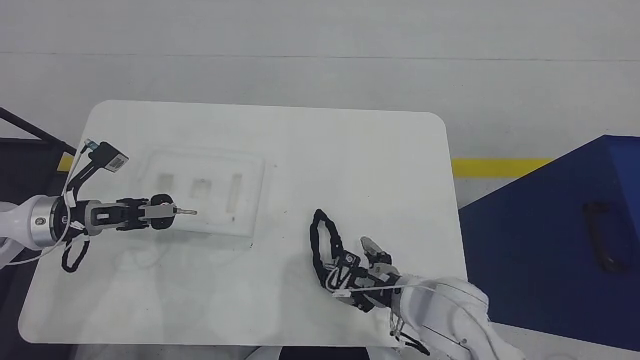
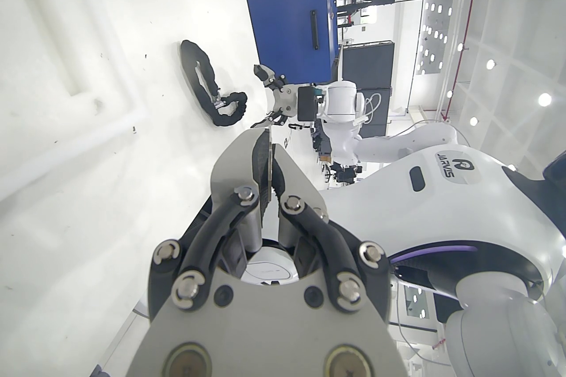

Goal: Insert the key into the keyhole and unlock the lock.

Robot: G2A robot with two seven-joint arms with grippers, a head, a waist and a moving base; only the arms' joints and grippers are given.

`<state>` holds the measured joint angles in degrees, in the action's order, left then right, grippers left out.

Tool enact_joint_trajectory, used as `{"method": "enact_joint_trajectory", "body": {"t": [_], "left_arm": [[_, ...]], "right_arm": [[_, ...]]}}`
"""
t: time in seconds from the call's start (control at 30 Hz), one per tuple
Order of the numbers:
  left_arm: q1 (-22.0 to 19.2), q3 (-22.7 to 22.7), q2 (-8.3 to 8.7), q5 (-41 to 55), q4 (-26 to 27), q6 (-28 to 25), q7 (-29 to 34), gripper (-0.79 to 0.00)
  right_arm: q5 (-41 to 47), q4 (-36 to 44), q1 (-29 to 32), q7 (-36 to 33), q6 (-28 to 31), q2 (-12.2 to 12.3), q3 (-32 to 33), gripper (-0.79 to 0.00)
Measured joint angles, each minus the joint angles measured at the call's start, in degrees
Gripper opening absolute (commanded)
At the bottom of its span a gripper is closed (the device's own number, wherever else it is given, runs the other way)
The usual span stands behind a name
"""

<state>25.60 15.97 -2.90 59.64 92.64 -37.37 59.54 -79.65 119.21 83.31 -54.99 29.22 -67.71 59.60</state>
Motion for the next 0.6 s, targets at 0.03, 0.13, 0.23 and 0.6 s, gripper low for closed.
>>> {"method": "enact_joint_trajectory", "body": {"t": [0.03, 0.13, 0.23, 0.6], "left_arm": [[0.00, 0.00, 0.00, 0.00, 0.00, 0.00, 0.00, -0.785], [0.00, 0.00, 0.00, 0.00, 0.00, 0.00, 0.00, -0.785], [0.00, 0.00, 0.00, 0.00, 0.00, 0.00, 0.00, -0.785], [0.00, 0.00, 0.00, 0.00, 0.00, 0.00, 0.00, -0.785]], "right_arm": [[0.52, -0.92, -1.52, -0.96, -0.11, -0.21, -0.86, -0.222], [2.51, -3.36, -5.38, -4.12, 0.23, -0.72, -3.00, -0.342], [3.18, -4.66, -7.64, -7.20, -0.84, -1.05, -4.33, -0.403], [3.16, -6.39, -9.71, -13.50, -1.14, -1.21, -6.69, -0.040]]}}
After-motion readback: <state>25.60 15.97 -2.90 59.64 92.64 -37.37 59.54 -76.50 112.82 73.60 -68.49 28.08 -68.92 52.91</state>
